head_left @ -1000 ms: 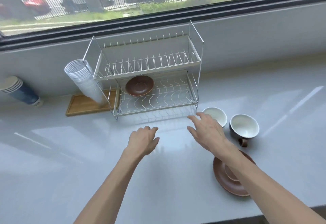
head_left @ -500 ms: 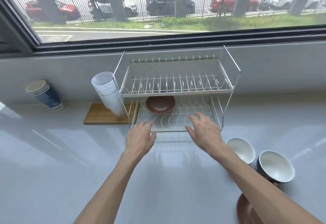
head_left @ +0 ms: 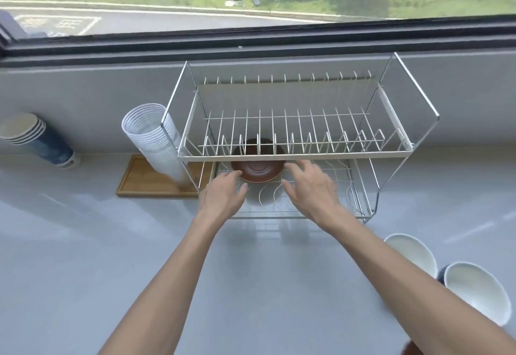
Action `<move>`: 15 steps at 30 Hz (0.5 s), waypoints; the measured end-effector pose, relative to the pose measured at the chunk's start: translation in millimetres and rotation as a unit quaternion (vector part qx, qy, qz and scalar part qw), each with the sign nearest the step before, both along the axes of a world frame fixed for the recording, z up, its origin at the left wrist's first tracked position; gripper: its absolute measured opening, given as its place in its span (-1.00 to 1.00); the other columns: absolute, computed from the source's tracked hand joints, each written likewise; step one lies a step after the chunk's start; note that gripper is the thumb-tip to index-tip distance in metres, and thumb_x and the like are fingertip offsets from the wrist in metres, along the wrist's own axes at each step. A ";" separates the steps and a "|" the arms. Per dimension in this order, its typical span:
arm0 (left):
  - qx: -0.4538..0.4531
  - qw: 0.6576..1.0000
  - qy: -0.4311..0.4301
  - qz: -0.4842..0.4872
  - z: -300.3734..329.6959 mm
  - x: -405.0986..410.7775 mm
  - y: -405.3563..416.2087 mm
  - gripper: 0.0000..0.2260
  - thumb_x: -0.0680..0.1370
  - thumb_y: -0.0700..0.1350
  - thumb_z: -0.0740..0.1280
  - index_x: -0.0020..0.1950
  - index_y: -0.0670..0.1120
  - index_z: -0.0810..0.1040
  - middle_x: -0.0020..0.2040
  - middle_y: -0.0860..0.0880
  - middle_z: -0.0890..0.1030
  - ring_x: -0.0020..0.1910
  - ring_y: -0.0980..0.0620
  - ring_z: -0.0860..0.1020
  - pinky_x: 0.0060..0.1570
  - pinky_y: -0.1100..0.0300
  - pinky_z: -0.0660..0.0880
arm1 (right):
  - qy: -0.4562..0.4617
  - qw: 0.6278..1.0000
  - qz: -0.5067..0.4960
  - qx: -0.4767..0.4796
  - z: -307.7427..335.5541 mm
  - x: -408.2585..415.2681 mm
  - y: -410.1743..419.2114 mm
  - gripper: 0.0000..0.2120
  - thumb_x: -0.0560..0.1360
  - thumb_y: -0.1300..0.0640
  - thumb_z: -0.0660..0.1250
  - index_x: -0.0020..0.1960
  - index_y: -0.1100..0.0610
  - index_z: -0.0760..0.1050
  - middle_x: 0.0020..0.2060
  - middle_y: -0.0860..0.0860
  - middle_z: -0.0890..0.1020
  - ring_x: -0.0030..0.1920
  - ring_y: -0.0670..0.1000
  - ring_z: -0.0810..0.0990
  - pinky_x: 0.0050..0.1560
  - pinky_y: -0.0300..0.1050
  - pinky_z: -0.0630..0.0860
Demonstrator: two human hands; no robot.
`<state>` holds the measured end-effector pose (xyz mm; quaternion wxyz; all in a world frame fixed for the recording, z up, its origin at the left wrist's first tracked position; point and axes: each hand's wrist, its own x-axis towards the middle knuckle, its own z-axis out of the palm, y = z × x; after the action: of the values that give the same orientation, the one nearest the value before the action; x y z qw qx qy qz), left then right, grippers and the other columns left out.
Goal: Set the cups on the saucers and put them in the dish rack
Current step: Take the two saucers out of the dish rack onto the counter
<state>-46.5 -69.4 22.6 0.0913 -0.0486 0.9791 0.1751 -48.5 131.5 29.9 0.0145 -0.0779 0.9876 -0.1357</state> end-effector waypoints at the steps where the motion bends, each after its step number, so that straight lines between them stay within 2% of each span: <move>1: 0.004 1.000 -0.003 0.003 -2.1 -6.0 -1.2 -0.54 0.63 0.07 0.20 0.53 0.03 0.38 0.47 -0.07 0.48 0.43 -0.14 0.47 0.27 -0.04 0.45 | -0.001 1.000 0.000 0.000 -1.2 -4.9 -2.6 -0.60 0.60 -0.07 0.17 0.39 0.04 0.38 0.21 0.11 0.52 0.22 0.17 0.47 0.12 0.09 0.45; 3: 0.009 1.000 -0.014 0.010 -5.6 -17.9 -3.3 -0.54 0.63 0.07 0.21 0.53 0.03 0.38 0.46 -0.09 0.49 0.43 -0.16 0.47 0.27 -0.04 0.45 | -0.007 1.000 -0.001 0.017 -3.3 -16.0 -7.3 -0.65 0.60 -0.08 0.17 0.29 0.08 0.44 0.08 0.14 0.58 0.13 0.22 0.52 0.02 0.05 0.43; 5: 0.010 1.000 -0.021 0.014 -9.8 -28.1 -4.3 -0.56 0.63 0.06 0.21 0.51 0.02 0.42 0.43 -0.11 0.52 0.40 -0.19 0.48 0.26 -0.05 0.45 | -0.011 0.999 0.004 0.033 -7.7 -29.0 -11.0 -0.68 0.60 -0.08 0.17 0.19 0.12 0.48 0.07 0.15 0.58 0.06 0.25 0.57 -0.06 0.04 0.43; 8: 0.021 0.999 -0.022 0.032 -17.9 -40.5 -4.6 -0.64 0.62 0.05 0.22 0.35 -0.06 0.52 0.27 -0.18 0.61 0.29 -0.28 0.54 0.17 -0.05 0.48 | -0.021 1.000 0.004 0.007 -13.5 -44.0 -15.8 -0.67 0.60 -0.07 0.17 0.28 0.06 0.43 0.19 0.10 0.49 0.16 0.19 0.51 0.01 0.08 0.48; 10: 0.043 0.997 -0.017 0.062 -21.7 -47.2 -5.2 -0.65 0.61 0.05 0.23 0.33 -0.05 0.52 0.25 -0.19 0.63 0.27 -0.31 0.55 0.15 -0.05 0.48 | -0.032 0.999 -0.007 0.000 -18.8 -53.6 -17.3 -0.66 0.61 -0.03 0.14 0.33 0.08 0.40 0.20 0.13 0.49 0.20 0.19 0.48 0.07 0.11 0.47; 12: 0.051 0.996 -0.008 0.067 -25.3 -54.6 -6.5 -0.60 0.61 0.05 0.21 0.41 -0.03 0.48 0.34 -0.17 0.58 0.31 -0.29 0.53 0.21 -0.06 0.47 | -0.002 1.000 -0.004 0.009 -21.8 -61.1 -20.4 -0.73 0.58 0.08 0.22 0.21 0.18 0.48 0.06 0.21 0.56 0.04 0.24 0.56 -0.04 0.10 0.50; 14: 0.061 0.995 -0.003 0.073 -29.2 -61.4 -7.7 -0.60 0.61 0.07 0.19 0.37 -0.06 0.51 0.32 -0.18 0.59 0.29 -0.28 0.54 0.22 -0.08 0.51 | 0.019 1.000 0.002 0.025 -21.5 -63.9 -22.8 -0.85 0.47 0.18 0.40 -0.05 0.26 0.55 -0.21 0.26 0.59 -0.26 0.26 0.62 -0.33 0.05 0.53; 15: 0.075 0.994 -0.002 0.083 -31.1 -64.8 -8.1 -0.61 0.61 0.10 0.18 0.33 -0.07 0.53 0.28 -0.20 0.61 0.25 -0.29 0.55 0.20 -0.10 0.53 | 0.021 1.000 0.004 0.013 -26.0 -67.3 -21.6 -0.83 0.48 0.16 0.41 -0.06 0.28 0.56 -0.21 0.30 0.59 -0.27 0.29 0.63 -0.33 0.08 0.55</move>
<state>-111.3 -77.4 -8.4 0.0821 -0.1228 0.9556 0.2551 -115.8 109.9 3.9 -0.0051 -0.0846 0.9891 -0.1208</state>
